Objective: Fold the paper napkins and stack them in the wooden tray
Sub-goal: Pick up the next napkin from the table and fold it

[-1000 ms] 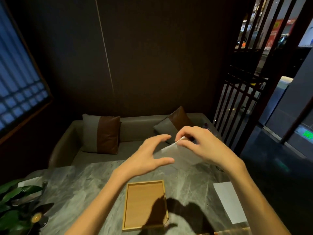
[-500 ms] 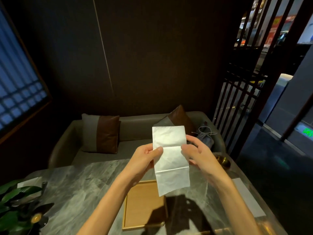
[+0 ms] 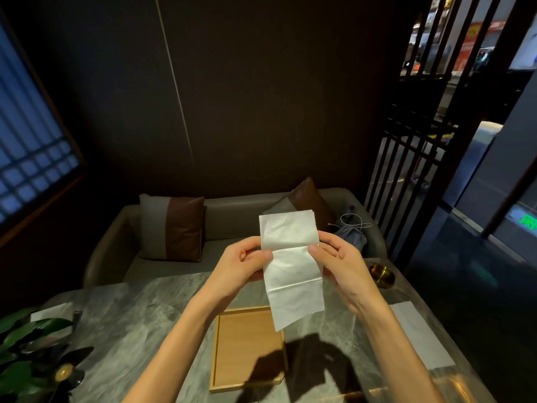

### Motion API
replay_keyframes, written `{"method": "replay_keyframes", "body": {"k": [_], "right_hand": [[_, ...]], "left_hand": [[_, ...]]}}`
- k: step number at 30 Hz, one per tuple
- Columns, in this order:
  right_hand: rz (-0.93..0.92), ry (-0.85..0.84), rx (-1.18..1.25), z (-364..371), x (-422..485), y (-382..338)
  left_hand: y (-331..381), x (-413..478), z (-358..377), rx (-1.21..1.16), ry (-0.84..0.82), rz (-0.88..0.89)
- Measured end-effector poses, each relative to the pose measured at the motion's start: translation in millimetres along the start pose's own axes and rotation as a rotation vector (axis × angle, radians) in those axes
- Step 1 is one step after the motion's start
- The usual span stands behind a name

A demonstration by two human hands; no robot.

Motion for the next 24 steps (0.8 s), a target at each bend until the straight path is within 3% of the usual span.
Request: {"method": "replay_keyframes", "body": {"k": [5,11,13,19,24], "right_hand": [[-0.064,0.045,-0.068,-3,0,-6],[-0.128,0.065,-0.093,-2,2,-12],[-0.149,0.073,-0.109,-2,3,-13],[-0.163,0.035,-0.132,2,1,-19],[-0.188,-0.072,-0.271,7,-7,-25]], "left_hand": [[6,-1,-2,0.022,0.074,0.075],[1,-1,4,-0.267,0.016,-0.020],[-4,-2,7,-0.238,0.012,-0.095],[-11,-7,7,-0.050,-0.031,-0.030],[-10,-7,3,-0.136,-0.005,-0.069]]}}
Point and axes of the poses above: each hand's wrist, its own x-axis towards the middle knuckle, its own z-axis out of the palm, y = z × x, the point moved 4 cm from there along x, towards the middle knuckle, and after that the axes turned 8 degrees about x, right-handed, at the moved point
